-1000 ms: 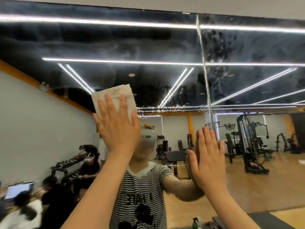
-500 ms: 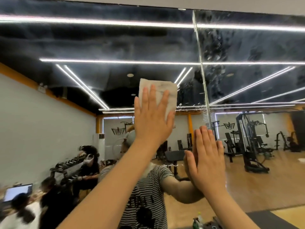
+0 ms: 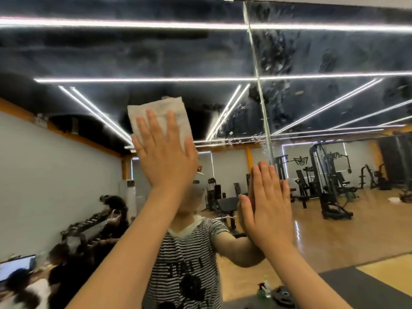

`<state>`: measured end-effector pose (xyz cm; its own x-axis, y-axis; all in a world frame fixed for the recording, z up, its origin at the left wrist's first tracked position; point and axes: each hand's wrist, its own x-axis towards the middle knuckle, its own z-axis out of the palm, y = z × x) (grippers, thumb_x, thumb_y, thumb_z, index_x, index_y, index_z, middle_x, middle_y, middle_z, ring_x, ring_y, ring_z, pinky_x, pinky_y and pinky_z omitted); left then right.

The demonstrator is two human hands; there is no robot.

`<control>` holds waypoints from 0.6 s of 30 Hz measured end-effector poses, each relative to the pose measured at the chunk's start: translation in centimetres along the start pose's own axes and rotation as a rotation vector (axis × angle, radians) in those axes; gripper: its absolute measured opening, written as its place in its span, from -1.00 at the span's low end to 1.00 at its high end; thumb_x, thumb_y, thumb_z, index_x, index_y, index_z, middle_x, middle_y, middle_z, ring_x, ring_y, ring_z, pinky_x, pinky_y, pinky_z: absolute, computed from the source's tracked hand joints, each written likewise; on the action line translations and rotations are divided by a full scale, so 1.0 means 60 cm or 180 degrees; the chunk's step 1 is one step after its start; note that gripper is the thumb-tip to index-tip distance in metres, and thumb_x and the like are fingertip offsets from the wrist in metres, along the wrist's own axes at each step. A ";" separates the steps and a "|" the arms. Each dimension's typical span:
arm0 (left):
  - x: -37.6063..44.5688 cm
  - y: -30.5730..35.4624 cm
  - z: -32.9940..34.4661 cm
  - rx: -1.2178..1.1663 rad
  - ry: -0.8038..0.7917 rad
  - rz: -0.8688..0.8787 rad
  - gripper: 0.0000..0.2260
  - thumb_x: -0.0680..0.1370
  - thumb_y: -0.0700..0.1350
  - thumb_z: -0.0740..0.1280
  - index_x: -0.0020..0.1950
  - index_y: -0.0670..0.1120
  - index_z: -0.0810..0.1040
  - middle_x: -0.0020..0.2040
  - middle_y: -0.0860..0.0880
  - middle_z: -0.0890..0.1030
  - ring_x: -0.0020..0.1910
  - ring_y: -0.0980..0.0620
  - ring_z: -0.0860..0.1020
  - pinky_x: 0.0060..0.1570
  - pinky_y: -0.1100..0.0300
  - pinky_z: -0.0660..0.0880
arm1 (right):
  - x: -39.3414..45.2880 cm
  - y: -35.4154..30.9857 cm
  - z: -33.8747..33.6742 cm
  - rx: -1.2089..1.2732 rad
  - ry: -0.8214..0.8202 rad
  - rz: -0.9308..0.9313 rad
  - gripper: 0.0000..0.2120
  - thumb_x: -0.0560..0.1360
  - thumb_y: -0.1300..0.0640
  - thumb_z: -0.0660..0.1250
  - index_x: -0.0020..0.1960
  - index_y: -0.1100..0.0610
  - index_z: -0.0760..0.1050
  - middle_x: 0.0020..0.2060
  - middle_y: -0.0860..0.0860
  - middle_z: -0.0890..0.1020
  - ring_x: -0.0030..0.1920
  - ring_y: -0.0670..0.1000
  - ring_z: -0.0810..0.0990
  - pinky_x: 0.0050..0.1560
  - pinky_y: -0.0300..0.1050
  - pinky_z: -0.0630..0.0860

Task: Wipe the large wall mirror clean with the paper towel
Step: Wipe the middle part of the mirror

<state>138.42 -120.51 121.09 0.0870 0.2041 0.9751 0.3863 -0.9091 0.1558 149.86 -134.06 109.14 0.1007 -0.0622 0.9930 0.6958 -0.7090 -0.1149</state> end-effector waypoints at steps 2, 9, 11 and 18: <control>-0.004 0.049 0.012 0.0038 -0.0055 0.0321 -0.42 0.62 0.15 -0.10 0.60 0.01 -0.16 0.59 -0.19 -0.20 0.55 -0.21 -0.22 0.46 -0.12 -0.27 | 0.001 0.001 0.000 0.0012 0.0024 -0.0019 -0.40 0.60 -0.10 -0.01 0.55 0.13 -0.04 0.54 0.07 0.10 0.55 -0.02 -0.03 0.50 0.03 -0.05; 0.001 0.134 0.027 0.0114 -0.0317 0.1276 -0.39 0.64 0.17 -0.04 0.59 0.00 -0.20 0.58 -0.19 -0.24 0.54 -0.19 -0.27 0.45 -0.10 -0.31 | 0.004 0.005 -0.004 0.0092 0.0077 -0.0056 -0.40 0.59 -0.09 0.02 0.55 0.15 0.05 0.53 0.06 0.13 0.54 -0.05 -0.01 0.50 0.02 -0.07; 0.011 0.119 0.023 0.0187 -0.0319 0.1411 -0.39 0.63 0.20 -0.06 0.59 0.00 -0.20 0.58 -0.19 -0.24 0.55 -0.17 -0.26 0.45 -0.08 -0.32 | 0.004 0.004 -0.005 0.0081 0.0080 -0.0058 -0.40 0.59 -0.09 0.02 0.55 0.16 0.06 0.53 0.06 0.14 0.54 -0.02 0.03 0.51 -0.01 -0.10; 0.048 0.083 0.008 0.0169 -0.0120 0.0958 -0.39 0.64 0.17 -0.05 0.60 -0.04 -0.16 0.58 -0.22 -0.21 0.55 -0.19 -0.23 0.46 -0.10 -0.28 | 0.002 0.001 -0.007 0.0024 0.0038 -0.0011 -0.39 0.59 -0.09 0.03 0.55 0.16 0.08 0.54 0.05 0.11 0.55 -0.05 -0.01 0.51 -0.04 -0.13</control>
<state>141.06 -124.29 124.58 0.2385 -0.0572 0.9695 0.3852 -0.9108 -0.1486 149.63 -134.40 109.29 0.0898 -0.0680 0.9936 0.7015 -0.7038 -0.1116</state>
